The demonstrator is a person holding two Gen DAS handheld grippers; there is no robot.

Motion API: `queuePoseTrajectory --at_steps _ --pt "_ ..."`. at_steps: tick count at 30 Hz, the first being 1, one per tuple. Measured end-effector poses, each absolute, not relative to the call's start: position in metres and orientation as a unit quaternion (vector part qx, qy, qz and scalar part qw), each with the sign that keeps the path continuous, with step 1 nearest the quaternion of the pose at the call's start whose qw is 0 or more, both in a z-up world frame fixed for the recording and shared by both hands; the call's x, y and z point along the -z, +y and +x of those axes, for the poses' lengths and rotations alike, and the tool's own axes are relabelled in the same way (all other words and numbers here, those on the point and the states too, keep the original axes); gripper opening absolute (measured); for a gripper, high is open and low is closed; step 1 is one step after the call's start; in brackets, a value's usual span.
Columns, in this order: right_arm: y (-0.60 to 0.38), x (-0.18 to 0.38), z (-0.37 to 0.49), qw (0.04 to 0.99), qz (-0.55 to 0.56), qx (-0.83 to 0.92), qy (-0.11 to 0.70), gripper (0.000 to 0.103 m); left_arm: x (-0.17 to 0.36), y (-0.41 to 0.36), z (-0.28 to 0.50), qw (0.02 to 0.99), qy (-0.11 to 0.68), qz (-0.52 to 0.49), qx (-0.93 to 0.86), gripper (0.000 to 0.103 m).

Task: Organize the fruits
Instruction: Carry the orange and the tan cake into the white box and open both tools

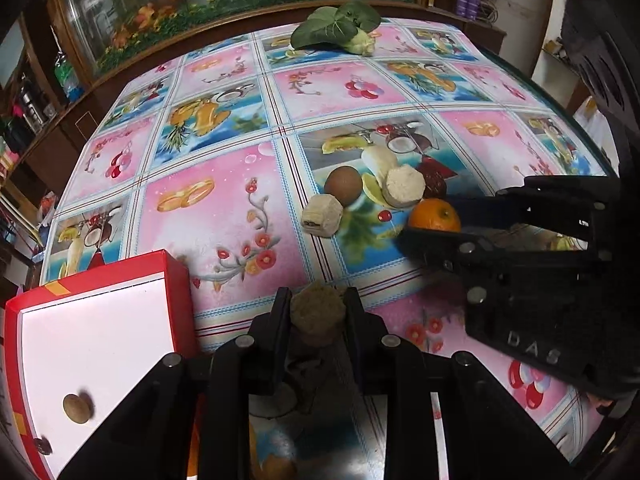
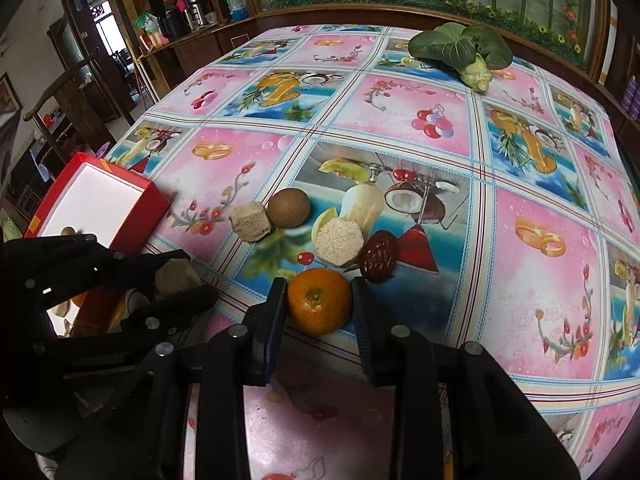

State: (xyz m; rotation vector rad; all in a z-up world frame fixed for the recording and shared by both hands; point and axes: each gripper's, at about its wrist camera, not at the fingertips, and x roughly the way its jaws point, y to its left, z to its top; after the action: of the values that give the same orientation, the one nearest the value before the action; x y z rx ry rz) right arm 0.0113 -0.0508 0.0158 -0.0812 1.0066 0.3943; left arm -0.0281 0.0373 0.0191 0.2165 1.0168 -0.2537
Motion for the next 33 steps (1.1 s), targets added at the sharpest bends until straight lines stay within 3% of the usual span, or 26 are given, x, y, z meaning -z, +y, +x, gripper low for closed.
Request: queuePoseTrajectory --at_steps 10,17,26,33 --pt "-0.045 -0.032 -0.004 0.877 -0.036 -0.21 0.43 0.034 -0.044 0.043 -0.054 0.893 0.436 0.083 0.077 0.025" --pt "-0.026 -0.044 -0.026 0.886 -0.035 -0.259 0.384 0.034 -0.081 0.098 -0.107 0.921 0.386 0.04 0.028 0.025" --pt "0.042 -0.054 -0.054 0.871 -0.035 -0.324 0.368 0.034 -0.062 0.197 -0.144 0.909 0.41 -0.006 -0.076 0.025" --pt "0.118 -0.047 -0.05 0.851 -0.061 -0.352 0.385 0.034 -0.051 0.213 -0.139 0.903 0.421 0.001 -0.089 0.025"
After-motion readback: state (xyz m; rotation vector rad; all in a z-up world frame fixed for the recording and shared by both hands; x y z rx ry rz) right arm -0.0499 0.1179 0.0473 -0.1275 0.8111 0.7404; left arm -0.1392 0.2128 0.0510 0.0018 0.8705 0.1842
